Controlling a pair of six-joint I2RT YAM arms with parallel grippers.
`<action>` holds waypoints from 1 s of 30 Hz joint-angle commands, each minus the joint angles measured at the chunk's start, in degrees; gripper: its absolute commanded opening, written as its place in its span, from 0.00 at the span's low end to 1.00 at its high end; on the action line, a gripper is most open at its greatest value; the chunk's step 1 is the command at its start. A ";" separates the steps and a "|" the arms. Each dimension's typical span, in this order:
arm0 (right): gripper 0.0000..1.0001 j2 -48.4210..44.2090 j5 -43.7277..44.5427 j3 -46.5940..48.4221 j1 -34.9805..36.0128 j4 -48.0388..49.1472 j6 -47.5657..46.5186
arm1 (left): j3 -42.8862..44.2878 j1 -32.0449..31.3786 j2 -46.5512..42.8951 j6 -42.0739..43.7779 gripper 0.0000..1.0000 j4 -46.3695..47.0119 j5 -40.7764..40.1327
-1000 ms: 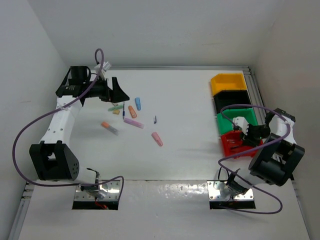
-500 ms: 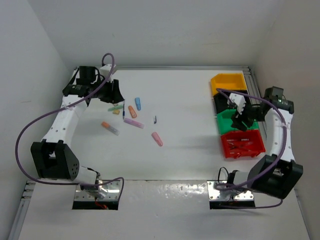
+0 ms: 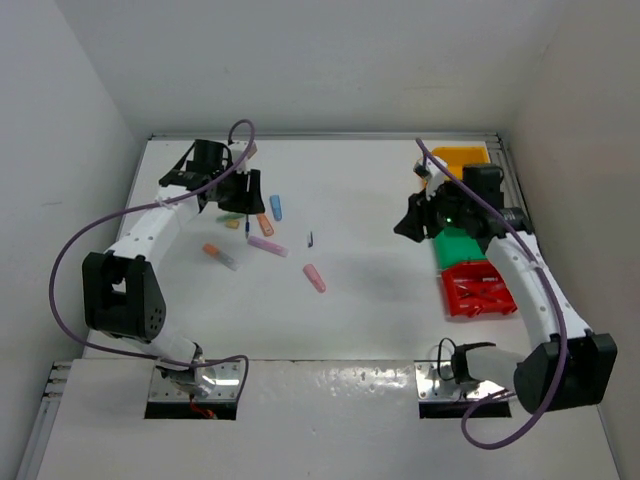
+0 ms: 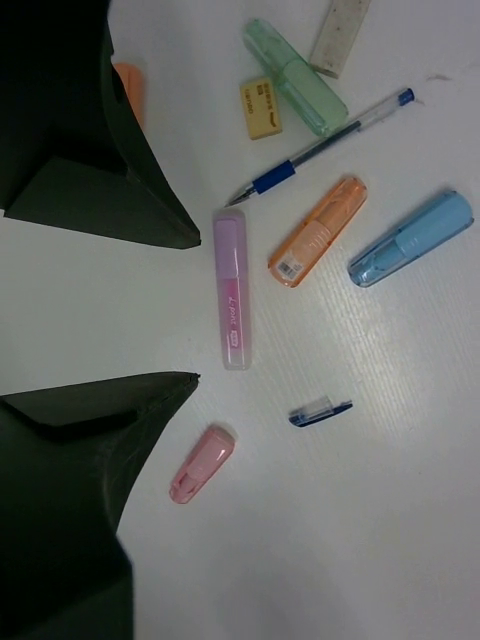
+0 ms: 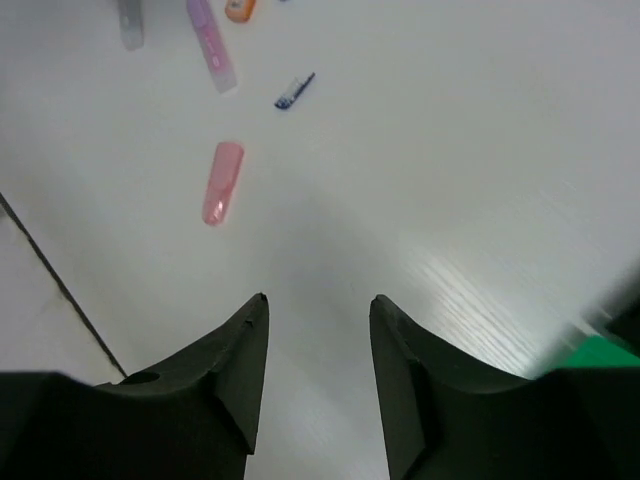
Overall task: Sort the stationery into containers
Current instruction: Pick up the pen cap from the center of the board.
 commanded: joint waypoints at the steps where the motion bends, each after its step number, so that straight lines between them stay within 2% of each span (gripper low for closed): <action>1: 0.44 4.08 7.11 0.21 4.76 11.90 20.00 | -0.14 -0.58 -0.11 -3.59 0.59 4.09 -2.85; 5: 0.42 12.34 20.53 4.77 14.50 15.43 31.25 | -2.16 -0.32 -2.13 -5.79 0.64 6.72 -3.99; 9: 0.45 23.24 30.64 14.08 22.95 14.38 35.40 | -3.48 2.84 -6.16 -8.69 0.75 8.66 -4.44; 15: 0.47 38.35 42.87 22.00 31.92 15.88 40.67 | -3.57 6.80 -8.81 -8.43 0.77 6.12 -3.03; 19: 0.52 43.99 45.35 25.69 33.51 15.43 43.40 | -3.92 8.38 -9.51 -7.91 0.77 4.54 -1.45; 30: 0.53 53.14 45.36 30.00 35.62 16.66 44.11 | -8.40 11.19 -12.06 -5.97 0.77 6.11 1.01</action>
